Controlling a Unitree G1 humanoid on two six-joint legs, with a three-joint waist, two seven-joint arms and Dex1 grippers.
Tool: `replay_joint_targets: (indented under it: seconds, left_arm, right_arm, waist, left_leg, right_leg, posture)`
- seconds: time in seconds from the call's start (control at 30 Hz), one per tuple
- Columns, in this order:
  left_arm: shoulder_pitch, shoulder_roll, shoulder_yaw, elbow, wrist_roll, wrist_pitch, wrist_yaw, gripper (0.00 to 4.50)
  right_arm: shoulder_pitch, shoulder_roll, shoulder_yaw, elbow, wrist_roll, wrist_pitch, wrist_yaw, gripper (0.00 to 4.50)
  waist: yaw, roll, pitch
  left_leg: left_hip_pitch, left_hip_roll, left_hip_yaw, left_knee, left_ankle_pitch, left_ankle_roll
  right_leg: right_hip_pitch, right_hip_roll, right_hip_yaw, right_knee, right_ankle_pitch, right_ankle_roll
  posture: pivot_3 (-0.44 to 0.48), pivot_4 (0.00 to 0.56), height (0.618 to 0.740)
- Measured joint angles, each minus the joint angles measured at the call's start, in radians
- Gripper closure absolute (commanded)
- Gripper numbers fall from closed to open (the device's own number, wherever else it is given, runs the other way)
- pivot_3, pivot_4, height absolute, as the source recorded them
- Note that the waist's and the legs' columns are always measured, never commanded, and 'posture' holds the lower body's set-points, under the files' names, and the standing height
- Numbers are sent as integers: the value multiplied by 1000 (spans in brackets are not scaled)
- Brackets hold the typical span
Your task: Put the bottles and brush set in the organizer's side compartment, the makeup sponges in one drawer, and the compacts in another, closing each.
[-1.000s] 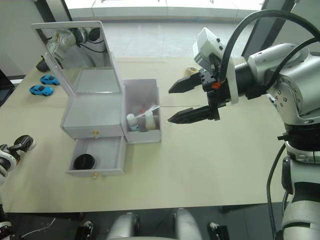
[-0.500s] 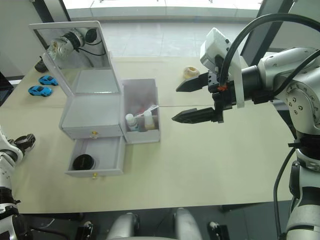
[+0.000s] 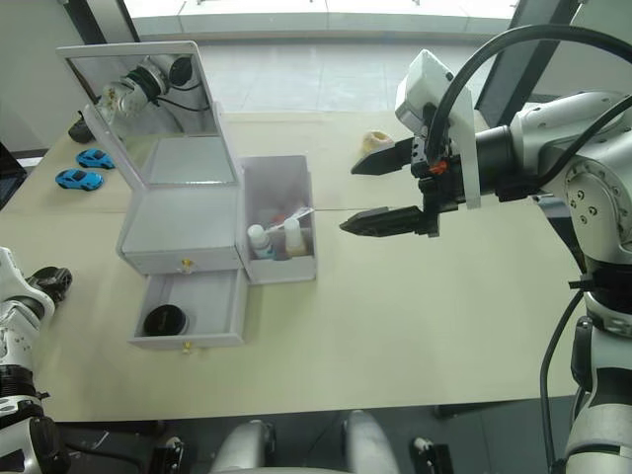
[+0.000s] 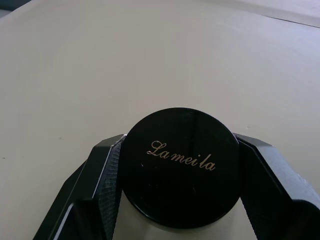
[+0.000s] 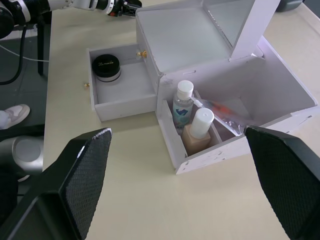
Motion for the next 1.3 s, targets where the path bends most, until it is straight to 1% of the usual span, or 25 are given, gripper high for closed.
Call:
replay_joint_targets:
  seconds: [0.07,0.13,0.27,0.33,0.4,0.43,0.5,0.6,0.63,0.7,0.77,0.8,0.9,0.97,1.03,1.13,1.17,1.23,1.3]
  left_arm:
    - [4,1,7,-7,-10,2,0,1599]
    - [26,7,19,-51,-28,4,-22,1599]
    - [69,58,47,-220,-104,20,-146,1599]
    - [104,115,63,-326,-175,36,-284,1599]
    - [179,178,65,-458,-234,25,-469,1599]
    - [203,191,65,-501,-250,15,-528,1599]
    - [292,217,81,-613,-290,-13,-671,1599]
    - [402,266,117,-721,-328,-42,-866,1599]
    - [417,282,124,-736,-338,-40,-896,1599]
    - [484,354,130,-786,-333,-36,-990,1599]
    - [540,389,112,-836,-301,-50,-1053,1599]
    - [552,393,80,-868,-299,-44,-1078,1599]
    - [547,393,7,-937,-302,-32,-1090,1599]
    - [536,393,-71,-1000,-289,-36,-1090,1599]
    - [518,394,-144,-1022,-275,-32,-1085,1599]
    - [423,396,-261,-1018,-247,17,-1048,1599]
    - [377,397,-327,-1012,-215,27,-1032,1599]
    - [321,376,-419,-994,-170,33,-1003,1599]
    - [296,360,-466,-969,-140,29,-991,1599]
  right_arm:
    - [0,0,0,-4,0,0,-1,0]
    - [0,1,0,-5,-1,-2,-3,0]
    - [1,17,1,-4,-1,-19,-1,0]
    - [1,29,4,2,-2,-38,11,0]
    - [3,34,13,14,-5,-65,32,0]
    - [3,35,18,17,-8,-73,37,0]
    - [3,45,38,34,-19,-101,58,0]
    - [2,54,51,68,-34,-144,96,0]
    - [2,54,55,73,-38,-149,103,0]
    - [3,61,67,78,-41,-166,122,0]
    - [3,70,69,81,-43,-177,126,0]
    - [3,74,69,84,-45,-178,122,0]
    - [9,85,66,77,-39,-175,111,0]
    - [45,77,43,36,-21,-164,101,0]
    - [78,61,28,-2,2,-143,96,0]
    - [125,27,-7,-59,28,-126,84,0]
    - [141,13,-29,-79,38,-118,72,0]
    - [163,-7,-55,-87,40,-115,51,0]
    - [177,-23,-72,-88,40,-108,32,0]
  waist:
    - [0,0,0]
    - [-1,0,0]
    - [0,-1,0]
    - [-1,-1,0]
    - [-3,1,1]
    - [-3,4,2]
    - [-4,6,3]
    - [-5,7,3]
    - [-4,7,3]
    - [-4,8,4]
    - [-3,11,5]
    - [0,12,6]
    - [1,10,6]
    - [1,10,6]
    - [1,10,6]
    - [2,10,7]
    - [2,11,7]
    - [-2,11,7]
    - [-6,11,7]
  left_leg:
    - [0,0,0,0,0,0]
    - [-1,0,0,0,0,0]
    - [-2,1,0,0,0,-1]
    - [-2,0,0,0,0,-1]
    - [-2,0,1,-1,0,-1]
    - [-1,0,2,-1,0,-1]
    - [-1,0,2,-1,0,-1]
    - [-2,2,2,-1,0,-1]
    - [-2,2,2,-1,0,-1]
    - [-1,1,3,-1,0,-1]
    - [-1,1,4,0,0,-1]
    - [-1,1,4,0,0,-1]
    - [-1,2,3,0,0,-1]
    - [-1,1,4,0,0,-1]
    - [-2,1,4,0,0,-1]
    - [-1,2,3,0,0,-1]
    - [0,1,3,0,0,-1]
    - [0,1,3,0,0,-1]
    - [0,3,3,0,0,-1]
  right_leg:
    - [0,0,0,0,0,0]
    - [-1,0,0,0,0,0]
    - [-2,0,0,0,0,0]
    - [-2,-1,0,0,0,0]
    - [-2,-2,0,-1,0,0]
    - [-2,-2,0,-1,0,0]
    - [-2,-2,1,-1,0,-1]
    - [-4,0,1,-1,-3,-6]
    - [-4,0,1,-1,-4,-7]
    - [-4,0,1,-1,-4,-7]
    - [-3,-1,2,-1,-4,-7]
    - [-3,-1,2,-1,-4,-7]
    - [-3,1,2,-1,-4,-6]
    - [-2,0,2,-2,-1,-1]
    - [-2,0,2,-2,-1,0]
    - [-2,2,2,-2,-2,3]
    - [-1,2,2,-2,-4,5]
    - [0,2,2,-2,-4,6]
    - [-1,4,3,-2,-4,5]
  posture:
    - [0,150,740]
    - [0,150,740]
    - [0,150,740]
    - [0,150,740]
    - [0,150,740]
    - [0,150,740]
    - [0,150,740]
    - [0,150,740]
    - [0,150,740]
    - [0,150,740]
    - [0,150,740]
    - [0,150,740]
    - [0,150,740]
    - [0,150,740]
    - [0,150,740]
    - [0,150,740]
    - [0,150,740]
    - [0,150,740]
    - [0,150,740]
